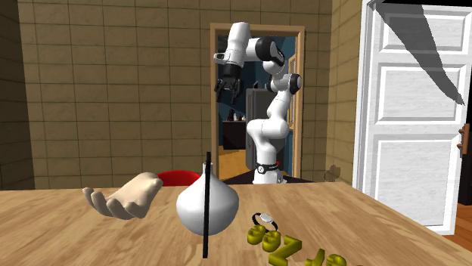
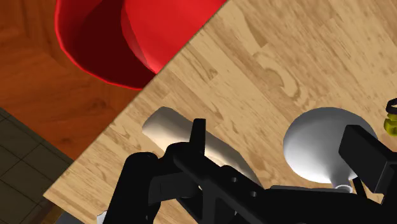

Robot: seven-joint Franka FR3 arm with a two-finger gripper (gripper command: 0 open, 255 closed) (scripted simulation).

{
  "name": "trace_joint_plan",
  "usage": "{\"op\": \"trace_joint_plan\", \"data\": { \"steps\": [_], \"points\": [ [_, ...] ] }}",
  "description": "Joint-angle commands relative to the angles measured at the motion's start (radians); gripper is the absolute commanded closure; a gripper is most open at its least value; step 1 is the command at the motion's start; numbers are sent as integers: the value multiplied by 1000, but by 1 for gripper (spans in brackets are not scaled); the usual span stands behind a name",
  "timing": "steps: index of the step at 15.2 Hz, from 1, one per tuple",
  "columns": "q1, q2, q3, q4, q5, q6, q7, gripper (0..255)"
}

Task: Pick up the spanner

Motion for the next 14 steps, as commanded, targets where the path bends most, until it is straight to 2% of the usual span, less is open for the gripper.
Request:
{"op": "trace_joint_plan", "data": {
  "steps": [1,8,14],
  "points": [
    [0,0,0,0,0,0,0,0],
    [-23,94,133,-65,104,217,295,0],
    [-65,244,256,-46,147,408,546,0]
  ]
}}
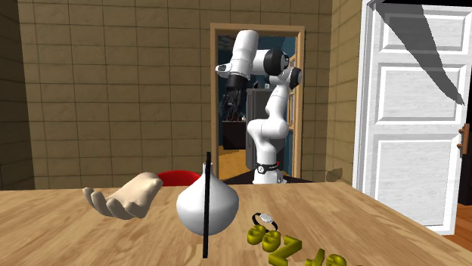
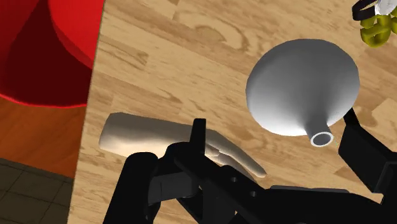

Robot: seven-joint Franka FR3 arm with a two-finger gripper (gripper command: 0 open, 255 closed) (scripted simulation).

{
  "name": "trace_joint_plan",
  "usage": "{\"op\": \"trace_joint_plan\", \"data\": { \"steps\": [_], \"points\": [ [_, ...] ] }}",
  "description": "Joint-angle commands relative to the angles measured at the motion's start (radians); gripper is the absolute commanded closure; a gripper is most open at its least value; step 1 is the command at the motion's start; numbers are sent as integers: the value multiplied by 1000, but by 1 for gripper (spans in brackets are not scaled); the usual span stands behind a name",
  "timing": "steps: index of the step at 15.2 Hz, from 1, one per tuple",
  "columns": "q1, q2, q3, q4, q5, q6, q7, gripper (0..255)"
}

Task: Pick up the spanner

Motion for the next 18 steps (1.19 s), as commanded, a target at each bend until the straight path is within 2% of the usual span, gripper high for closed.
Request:
{"op": "trace_joint_plan", "data": {
  "steps": [1,5,8,11,15,18],
  "points": [
    [-17,50,43,14,7,60,91,0],
    [-67,180,130,72,-14,172,270,0],
    [-112,288,195,134,-63,243,416,0],
    [-157,405,257,213,-145,296,578,0],
    [-194,575,315,342,-306,333,815,0],
    [-190,595,312,333,-332,357,842,0]
  ]
}}
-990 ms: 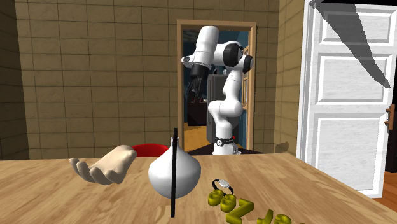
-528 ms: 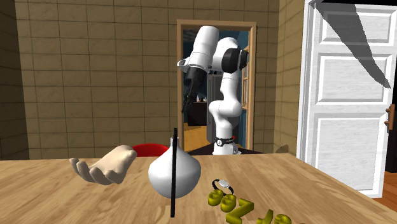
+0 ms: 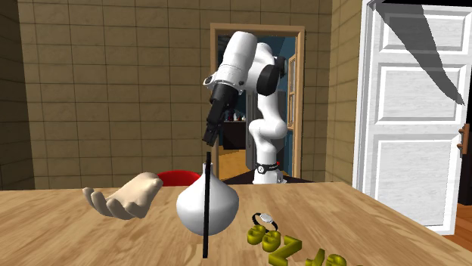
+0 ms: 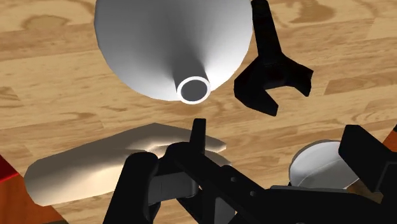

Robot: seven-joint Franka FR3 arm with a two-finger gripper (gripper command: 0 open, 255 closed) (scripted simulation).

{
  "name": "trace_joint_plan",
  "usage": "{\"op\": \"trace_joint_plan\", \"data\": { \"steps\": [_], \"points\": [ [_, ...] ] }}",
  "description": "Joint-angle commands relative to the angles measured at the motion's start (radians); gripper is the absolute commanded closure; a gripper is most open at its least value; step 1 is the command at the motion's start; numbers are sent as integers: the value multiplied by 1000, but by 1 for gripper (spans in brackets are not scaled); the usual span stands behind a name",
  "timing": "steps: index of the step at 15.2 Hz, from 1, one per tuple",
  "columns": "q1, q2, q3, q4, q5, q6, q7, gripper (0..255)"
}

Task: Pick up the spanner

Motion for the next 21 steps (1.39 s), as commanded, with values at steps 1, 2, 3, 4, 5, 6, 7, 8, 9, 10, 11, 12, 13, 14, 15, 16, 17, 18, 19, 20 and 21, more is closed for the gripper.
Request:
{"op": "trace_joint_plan", "data": {
  "steps": [1,2,3,4,5,6,7,8,9,10,11,12,13,14,15,16,17,18,19,20,21],
  "points": [
    [0,15,1,-9,-21,21,23,0],
    [0,21,1,-17,-30,33,31,0],
    [0,27,0,-24,-39,44,39,0],
    [0,33,0,-32,-49,55,48,0],
    [0,44,-1,-42,-65,73,62,0],
    [0,44,-1,-42,-65,73,62,0],
    [0,44,-1,-42,-65,73,62,0],
    [0,44,-1,-42,-65,72,61,255],
    [0,44,-1,-42,-64,72,60,255],
    [0,43,-1,-43,-64,73,61,255],
    [0,43,-1,-42,-65,73,61,255],
    [0,44,-1,-42,-65,72,61,255],
    [0,43,-1,-42,-65,73,61,255],
    [0,43,-1,-43,-64,73,60,255],
    [0,43,-1,-43,-64,73,60,255],
    [0,43,-1,-43,-64,72,60,255],
    [0,44,-1,-42,-65,73,62,255],
    [0,37,0,-36,-55,62,53,255],
    [0,31,0,-29,-45,51,44,255],
    [0,24,1,-21,-35,39,35,255],
    [-1,18,1,-14,-26,28,27,255]
  ]
}}
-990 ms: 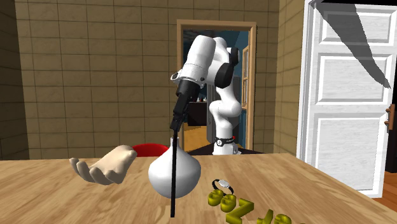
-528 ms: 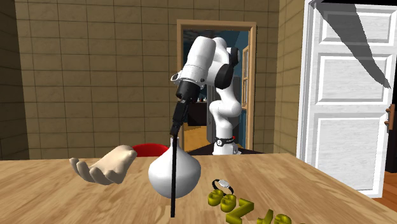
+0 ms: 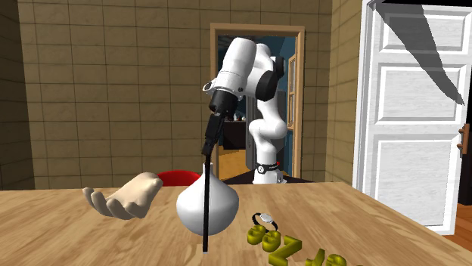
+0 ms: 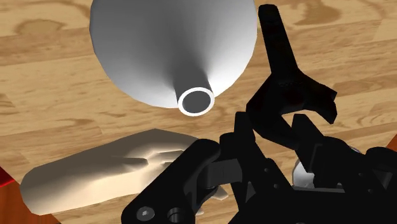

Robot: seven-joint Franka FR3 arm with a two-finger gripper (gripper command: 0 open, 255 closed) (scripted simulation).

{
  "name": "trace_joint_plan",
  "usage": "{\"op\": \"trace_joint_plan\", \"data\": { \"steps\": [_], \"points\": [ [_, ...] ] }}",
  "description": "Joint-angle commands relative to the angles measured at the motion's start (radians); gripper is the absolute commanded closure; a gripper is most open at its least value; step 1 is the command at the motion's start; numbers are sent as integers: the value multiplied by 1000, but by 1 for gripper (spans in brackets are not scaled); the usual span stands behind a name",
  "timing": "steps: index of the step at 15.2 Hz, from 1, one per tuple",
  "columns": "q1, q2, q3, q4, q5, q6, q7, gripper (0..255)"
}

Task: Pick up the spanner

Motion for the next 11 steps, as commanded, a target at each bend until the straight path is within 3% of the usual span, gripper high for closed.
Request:
{"op": "trace_joint_plan", "data": {
  "steps": [1,11],
  "points": [
    [1,-11,1,16,16,-23,-13,255],
    [2,-54,-2,107,83,-142,-78,255]
  ]
}}
